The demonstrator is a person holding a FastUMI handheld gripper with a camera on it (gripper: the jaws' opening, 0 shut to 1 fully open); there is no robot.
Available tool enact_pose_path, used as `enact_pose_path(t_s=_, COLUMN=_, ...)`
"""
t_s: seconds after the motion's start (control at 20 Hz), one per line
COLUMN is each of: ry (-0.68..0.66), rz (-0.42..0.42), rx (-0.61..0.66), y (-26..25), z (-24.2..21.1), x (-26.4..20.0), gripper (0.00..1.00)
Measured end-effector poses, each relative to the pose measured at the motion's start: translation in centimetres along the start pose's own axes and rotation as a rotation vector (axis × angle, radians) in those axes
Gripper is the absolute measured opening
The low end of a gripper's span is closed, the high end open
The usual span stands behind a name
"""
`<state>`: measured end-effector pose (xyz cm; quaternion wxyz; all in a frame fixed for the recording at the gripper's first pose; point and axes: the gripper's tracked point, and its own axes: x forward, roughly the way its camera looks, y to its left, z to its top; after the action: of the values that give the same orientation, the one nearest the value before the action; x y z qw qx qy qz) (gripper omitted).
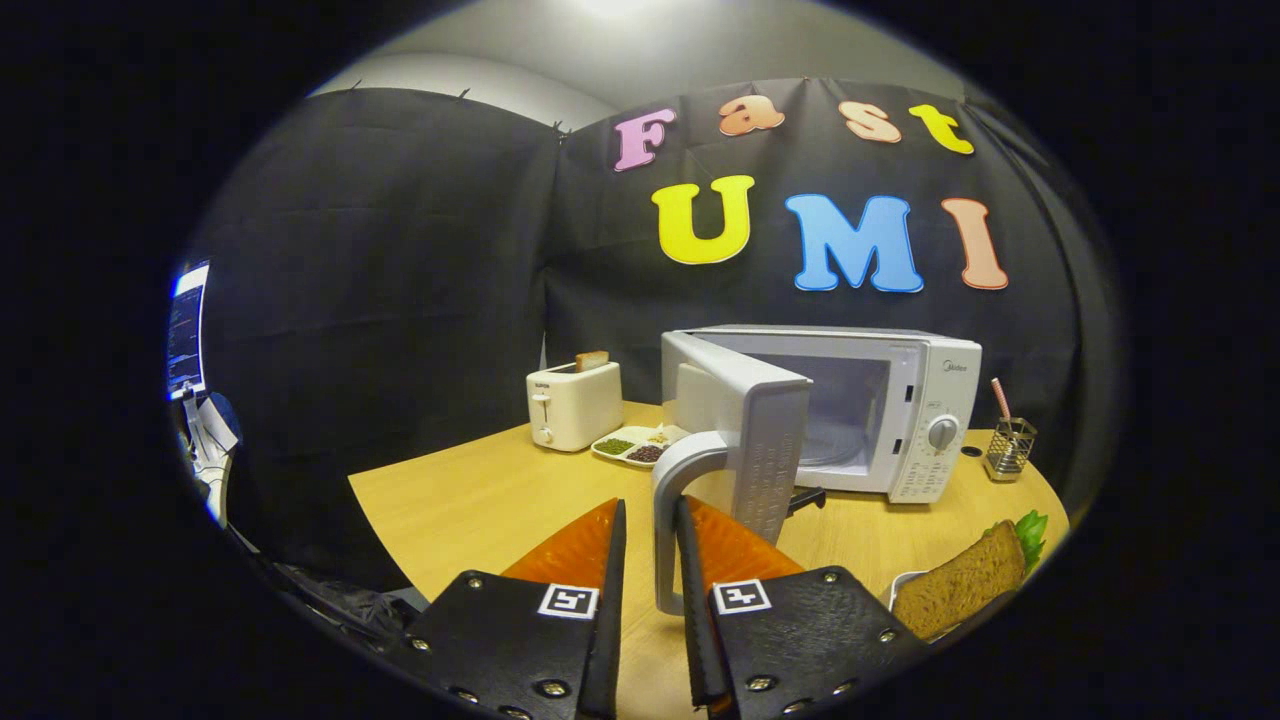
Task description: Open the microwave, put the food inside, and close the microwave door.
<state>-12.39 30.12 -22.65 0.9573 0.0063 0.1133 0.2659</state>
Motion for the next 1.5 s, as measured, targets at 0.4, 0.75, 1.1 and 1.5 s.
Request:
enact_pose_path(t_s=0.4, ry=-0.004, rz=0.089, rx=0.016, y=6.2, z=0.3, x=1.0, gripper=0.27)
enact_pose_path(t_s=0.75, ry=-0.055, rz=0.122, rx=0.092, y=11.3, z=0.8, x=3.1, gripper=0.21)
enact_pose_path(t_s=1.1, ry=-0.113, rz=0.215, rx=0.073, y=16.5, z=1.7, x=5.8, gripper=0.21)
enact_pose_path(t_s=1.5, ry=-0.224, rz=0.341, rx=0.101, y=18.2, z=5.5, x=2.2, gripper=0.38)
